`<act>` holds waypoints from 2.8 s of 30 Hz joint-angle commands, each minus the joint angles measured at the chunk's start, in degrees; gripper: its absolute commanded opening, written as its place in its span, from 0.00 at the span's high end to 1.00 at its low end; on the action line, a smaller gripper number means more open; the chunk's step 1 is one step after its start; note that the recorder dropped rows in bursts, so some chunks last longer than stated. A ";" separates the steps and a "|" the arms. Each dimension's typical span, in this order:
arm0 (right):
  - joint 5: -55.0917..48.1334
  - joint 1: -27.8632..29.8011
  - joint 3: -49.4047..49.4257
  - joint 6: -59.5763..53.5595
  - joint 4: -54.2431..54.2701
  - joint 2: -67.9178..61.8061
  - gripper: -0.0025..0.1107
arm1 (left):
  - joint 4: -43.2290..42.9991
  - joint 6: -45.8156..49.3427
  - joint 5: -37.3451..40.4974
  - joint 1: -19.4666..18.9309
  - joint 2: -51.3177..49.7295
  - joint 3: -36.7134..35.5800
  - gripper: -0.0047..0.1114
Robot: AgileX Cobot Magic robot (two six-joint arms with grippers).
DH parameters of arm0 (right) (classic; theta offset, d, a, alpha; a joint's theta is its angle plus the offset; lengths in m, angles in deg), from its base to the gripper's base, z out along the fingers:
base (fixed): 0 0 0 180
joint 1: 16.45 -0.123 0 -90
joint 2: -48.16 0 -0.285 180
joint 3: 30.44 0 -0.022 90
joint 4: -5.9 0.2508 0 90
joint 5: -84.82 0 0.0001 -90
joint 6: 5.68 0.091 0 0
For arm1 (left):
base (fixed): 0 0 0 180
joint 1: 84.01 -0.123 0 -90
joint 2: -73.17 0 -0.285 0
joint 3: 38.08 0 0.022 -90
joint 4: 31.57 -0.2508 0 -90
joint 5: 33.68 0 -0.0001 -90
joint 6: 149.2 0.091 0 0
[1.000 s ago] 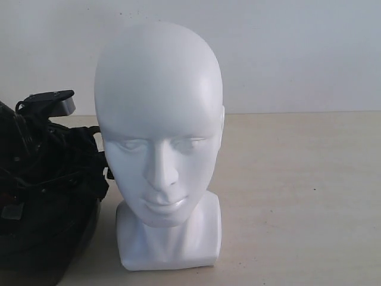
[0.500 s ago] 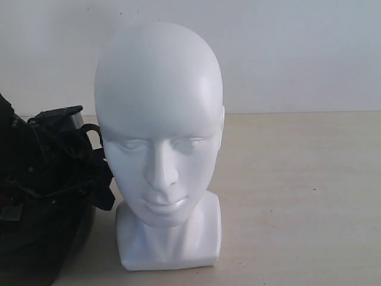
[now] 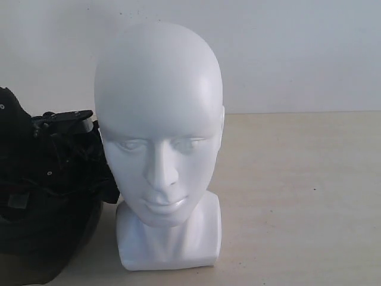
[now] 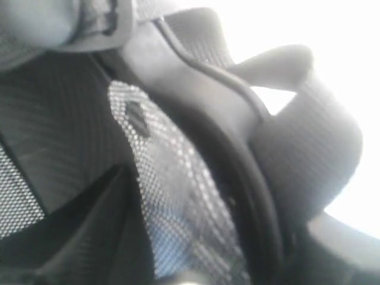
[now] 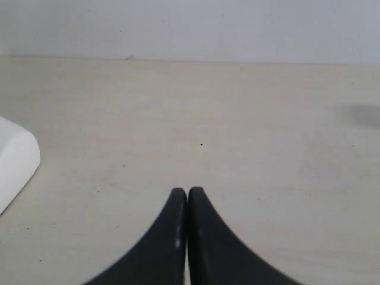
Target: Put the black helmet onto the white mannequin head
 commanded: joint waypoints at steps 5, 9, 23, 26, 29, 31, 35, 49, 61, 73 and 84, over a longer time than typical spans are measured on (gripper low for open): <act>0.38 0.21 -0.06 -0.22 -0.13 0.45 0.98 | -17.35 -14.06 4.74 0.06 5.29 -0.30 0.92; 0.38 0.21 -0.06 -0.22 -0.13 0.45 0.98 | -21.04 -16.93 4.85 0.06 10.99 -0.40 0.92; 0.38 0.21 -0.06 -0.22 -0.13 0.45 0.98 | -21.69 -16.93 12.57 0.06 24.69 -0.40 0.92; 0.38 0.21 -0.06 -0.22 -0.13 0.45 0.98 | -21.69 -16.93 15.68 0.06 29.22 -0.40 0.92; 0.38 0.21 -0.06 -0.22 -0.13 0.45 0.98 | -21.69 -16.93 18.16 0.06 33.83 -0.40 0.92; 0.38 0.21 -0.06 -0.22 -0.13 0.45 0.98 | -21.69 -17.57 19.48 0.06 36.68 -0.40 0.92; 0.38 0.21 -0.06 -0.22 -0.13 0.45 0.98 | -21.69 -18.41 22.14 0.06 42.63 -0.40 0.92; 0.38 0.21 -0.06 -0.22 -0.13 0.45 0.98 | -21.69 -19.67 27.18 0.06 53.86 -0.40 0.92; 0.46 0.21 -0.06 -0.22 -0.13 0.45 0.98 | -17.22 -18.31 25.02 0.06 58.54 3.48 0.92; 0.46 0.21 -0.06 -0.22 -0.13 0.45 0.98 | -10.85 -12.72 18.22 0.06 59.77 5.35 0.92; 0.46 0.21 -0.06 -0.22 -0.13 0.45 0.98 | -15.82 -17.05 12.54 0.06 63.36 5.35 0.92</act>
